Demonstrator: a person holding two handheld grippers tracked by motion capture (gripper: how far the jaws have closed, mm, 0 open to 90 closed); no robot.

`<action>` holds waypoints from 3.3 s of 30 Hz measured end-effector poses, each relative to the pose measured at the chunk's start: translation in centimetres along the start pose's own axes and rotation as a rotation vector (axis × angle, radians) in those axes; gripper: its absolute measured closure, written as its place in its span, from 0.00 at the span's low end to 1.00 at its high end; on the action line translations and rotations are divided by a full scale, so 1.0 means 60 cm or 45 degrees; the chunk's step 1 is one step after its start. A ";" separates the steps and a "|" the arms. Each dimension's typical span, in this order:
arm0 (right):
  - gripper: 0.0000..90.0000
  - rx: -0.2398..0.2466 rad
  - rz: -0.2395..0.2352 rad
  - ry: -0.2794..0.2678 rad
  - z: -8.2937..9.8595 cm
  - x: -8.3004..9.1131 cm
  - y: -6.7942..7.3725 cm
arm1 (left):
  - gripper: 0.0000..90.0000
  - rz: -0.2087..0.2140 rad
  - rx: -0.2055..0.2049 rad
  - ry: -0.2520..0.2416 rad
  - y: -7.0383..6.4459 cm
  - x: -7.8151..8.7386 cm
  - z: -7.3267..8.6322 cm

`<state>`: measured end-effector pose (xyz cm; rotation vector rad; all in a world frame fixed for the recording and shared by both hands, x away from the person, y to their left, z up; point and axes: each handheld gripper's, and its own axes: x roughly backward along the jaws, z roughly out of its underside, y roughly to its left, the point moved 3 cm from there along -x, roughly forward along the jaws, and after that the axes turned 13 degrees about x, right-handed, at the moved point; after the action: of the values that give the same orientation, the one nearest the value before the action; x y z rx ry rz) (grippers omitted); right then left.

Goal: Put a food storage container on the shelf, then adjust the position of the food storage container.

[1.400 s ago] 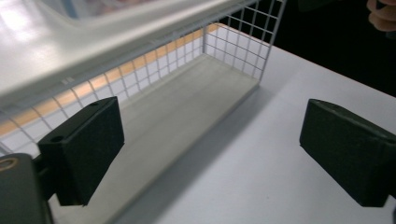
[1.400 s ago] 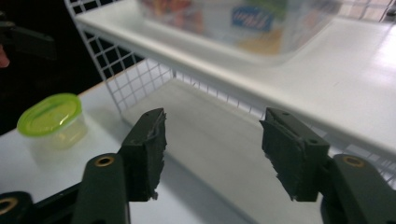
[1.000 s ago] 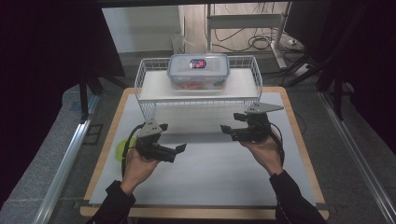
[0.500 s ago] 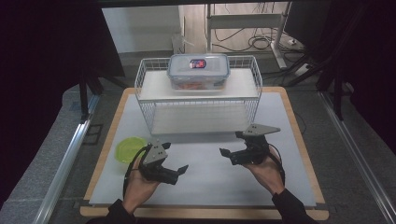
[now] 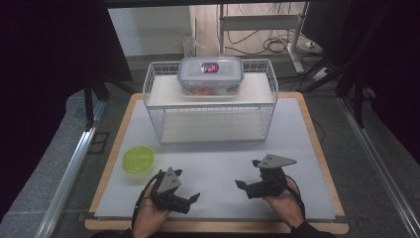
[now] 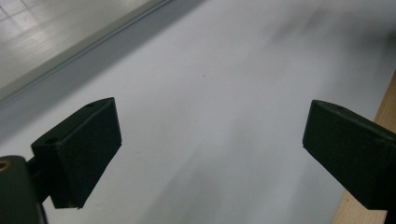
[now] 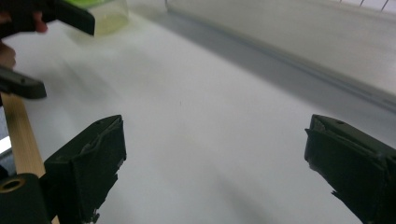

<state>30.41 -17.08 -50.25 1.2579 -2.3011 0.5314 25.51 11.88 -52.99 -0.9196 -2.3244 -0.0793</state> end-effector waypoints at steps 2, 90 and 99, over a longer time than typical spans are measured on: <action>0.06 0.008 0.008 0.014 0.008 0.001 0.000 | 0.05 -0.013 0.013 0.002 0.004 0.002 -0.001; 0.11 -0.003 -0.003 0.158 0.029 -0.022 -0.012 | 1.00 -0.396 0.559 0.096 0.323 0.114 0.010; 0.11 -0.012 -0.003 0.168 0.031 -0.022 -0.013 | 1.00 -0.306 0.494 0.123 0.274 0.077 -0.012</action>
<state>31.34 -17.59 -52.42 1.1846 -2.1902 0.5844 33.77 26.86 -52.50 -0.4339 -2.2403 0.2162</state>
